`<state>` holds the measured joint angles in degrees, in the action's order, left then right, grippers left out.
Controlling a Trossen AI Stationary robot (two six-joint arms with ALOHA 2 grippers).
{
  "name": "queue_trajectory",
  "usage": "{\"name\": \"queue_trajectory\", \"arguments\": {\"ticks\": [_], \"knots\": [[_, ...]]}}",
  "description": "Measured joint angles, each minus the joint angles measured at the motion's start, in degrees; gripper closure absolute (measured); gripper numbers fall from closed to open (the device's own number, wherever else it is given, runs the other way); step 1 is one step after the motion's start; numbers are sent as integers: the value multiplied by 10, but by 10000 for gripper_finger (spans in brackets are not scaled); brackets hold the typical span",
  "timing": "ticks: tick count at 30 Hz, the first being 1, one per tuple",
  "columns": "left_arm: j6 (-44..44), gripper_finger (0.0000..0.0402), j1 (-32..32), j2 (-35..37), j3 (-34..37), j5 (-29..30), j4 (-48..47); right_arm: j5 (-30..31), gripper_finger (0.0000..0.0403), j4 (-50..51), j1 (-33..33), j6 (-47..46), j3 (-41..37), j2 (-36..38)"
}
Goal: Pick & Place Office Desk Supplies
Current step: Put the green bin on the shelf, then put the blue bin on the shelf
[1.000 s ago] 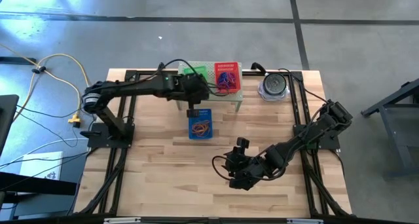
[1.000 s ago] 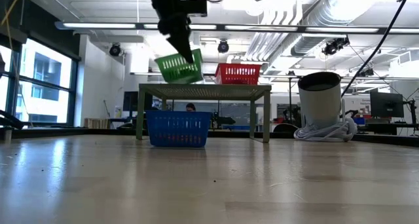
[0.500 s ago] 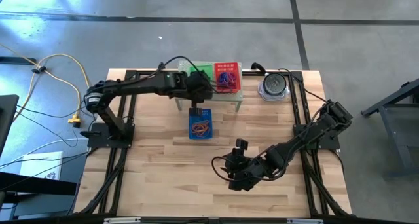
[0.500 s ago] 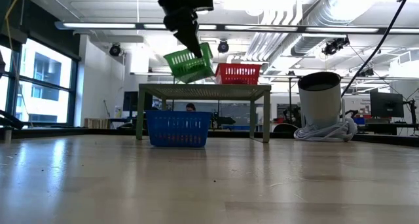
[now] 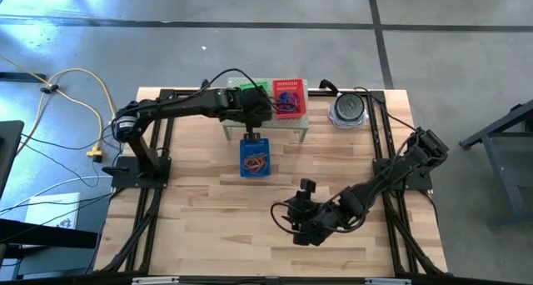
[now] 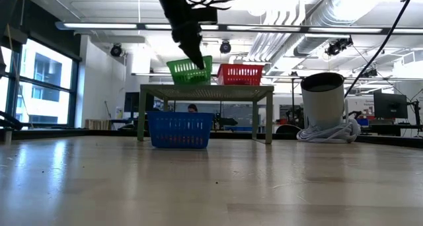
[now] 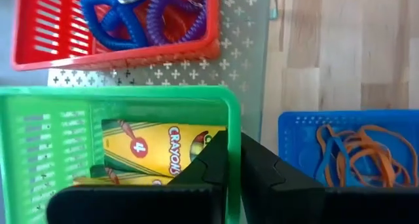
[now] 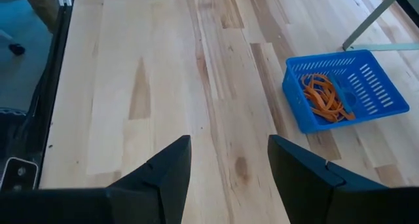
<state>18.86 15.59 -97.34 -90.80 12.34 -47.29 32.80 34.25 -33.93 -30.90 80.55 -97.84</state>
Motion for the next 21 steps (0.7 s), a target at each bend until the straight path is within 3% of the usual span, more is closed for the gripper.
{"name": "queue_trajectory", "arguments": {"ticks": [7,12,17,21], "knots": [[-31,322,0,1,0,4,4,0,211,-2,-3,12,0,0],[-17,279,-11,1,0,54,16,0,211,-2,-3,12,0,0],[16,273,-39,4,0,102,43,0,211,-2,-3,12,0,0],[36,272,-67,7,0,105,42,0,211,-2,-3,12,0,0]]}}
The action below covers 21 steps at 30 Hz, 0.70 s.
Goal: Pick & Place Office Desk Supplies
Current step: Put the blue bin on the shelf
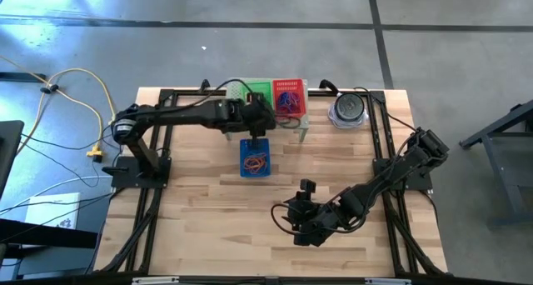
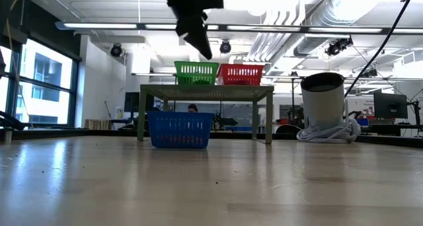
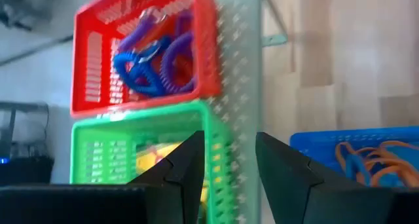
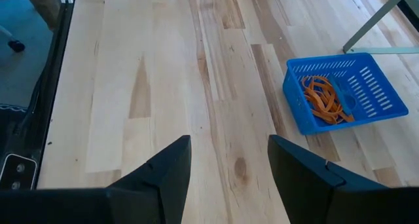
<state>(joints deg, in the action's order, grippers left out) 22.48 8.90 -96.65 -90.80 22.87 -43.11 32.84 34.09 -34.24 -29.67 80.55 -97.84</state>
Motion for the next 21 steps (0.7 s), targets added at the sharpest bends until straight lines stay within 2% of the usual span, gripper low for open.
{"name": "queue_trajectory", "arguments": {"ticks": [2,6,9,12,15,18,21], "knots": [[-1,272,-16,2,0,10,-1,0,211,0,0,0,0,0],[-33,272,-58,12,0,93,-23,0,211,0,0,0,0,0],[-83,272,-99,25,0,102,-92,-3,211,1,0,0,0,0],[-155,273,-137,31,0,47,-189,-13,211,3,0,0,0,0],[-205,273,-162,31,1,-55,-245,-15,211,2,0,0,0,0],[-219,273,-172,28,10,-152,-246,-15,211,2,0,0,0,0],[-222,273,-177,27,30,-191,-225,-15,211,2,0,-1,0,0]]}}
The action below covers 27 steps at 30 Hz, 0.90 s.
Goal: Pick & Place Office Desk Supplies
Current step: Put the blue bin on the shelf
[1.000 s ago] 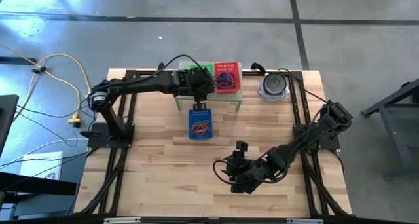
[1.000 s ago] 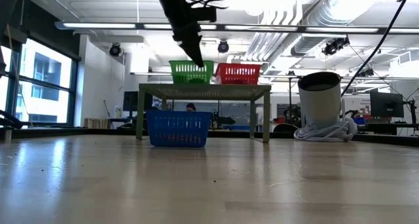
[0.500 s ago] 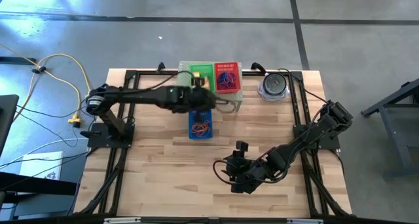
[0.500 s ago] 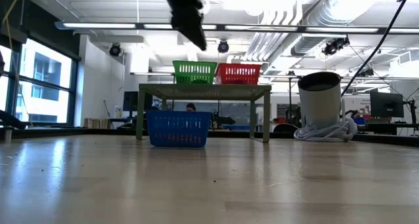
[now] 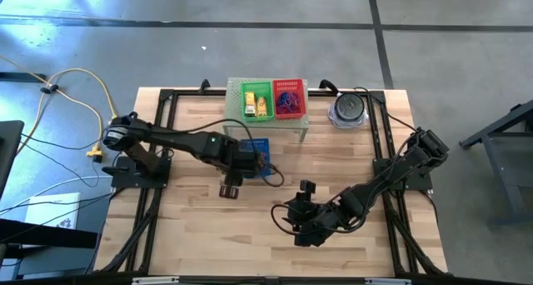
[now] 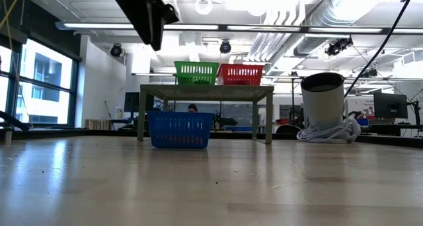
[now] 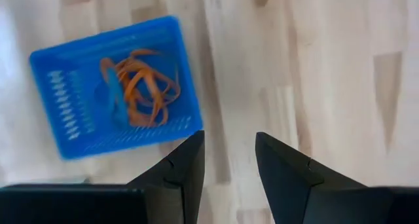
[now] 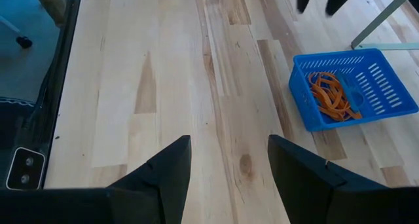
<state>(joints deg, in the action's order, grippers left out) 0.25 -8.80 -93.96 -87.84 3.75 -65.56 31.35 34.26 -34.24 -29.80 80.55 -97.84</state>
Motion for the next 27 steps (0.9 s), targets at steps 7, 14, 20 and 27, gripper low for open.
{"name": "queue_trajectory", "arguments": {"ticks": [7,14,20,27], "knots": [[-12,273,-9,0,98,-3,142,0,211,0,0,0,0,0],[-12,273,-8,-1,165,58,219,0,211,0,0,4,0,0],[0,273,-2,-1,208,49,280,0,211,0,0,16,0,0],[-1,273,-2,-6,238,52,338,0,211,0,0,22,0,0]]}}
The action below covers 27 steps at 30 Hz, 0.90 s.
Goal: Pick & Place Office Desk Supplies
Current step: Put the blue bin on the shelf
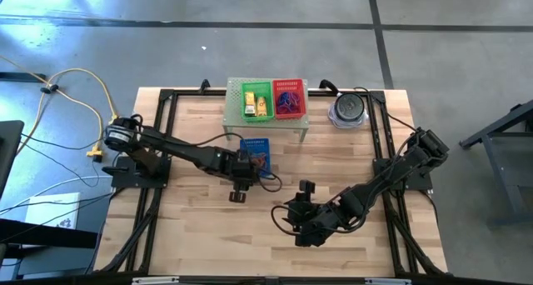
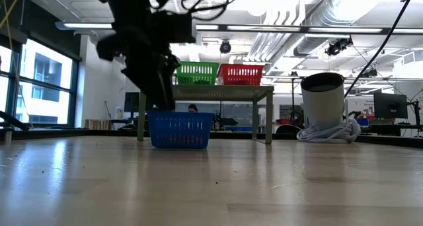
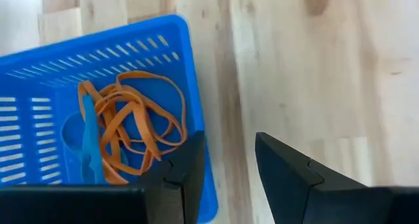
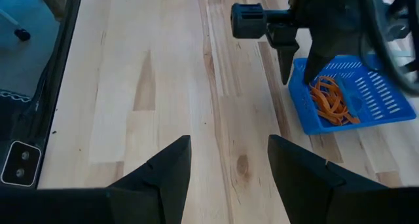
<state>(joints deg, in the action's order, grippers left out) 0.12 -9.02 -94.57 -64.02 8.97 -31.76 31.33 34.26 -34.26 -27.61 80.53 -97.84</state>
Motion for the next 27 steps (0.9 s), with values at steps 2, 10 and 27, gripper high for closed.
{"name": "queue_trajectory", "arguments": {"ticks": [2,10,27], "knots": [[0,273,2,-2,7,10,7,0,211,0,0,0,0,0],[-2,273,23,-36,19,28,25,-8,211,-29,-3,9,-32,-1],[115,273,-37,4,15,173,64,-17,211,-32,-2,9,-35,-1]]}}
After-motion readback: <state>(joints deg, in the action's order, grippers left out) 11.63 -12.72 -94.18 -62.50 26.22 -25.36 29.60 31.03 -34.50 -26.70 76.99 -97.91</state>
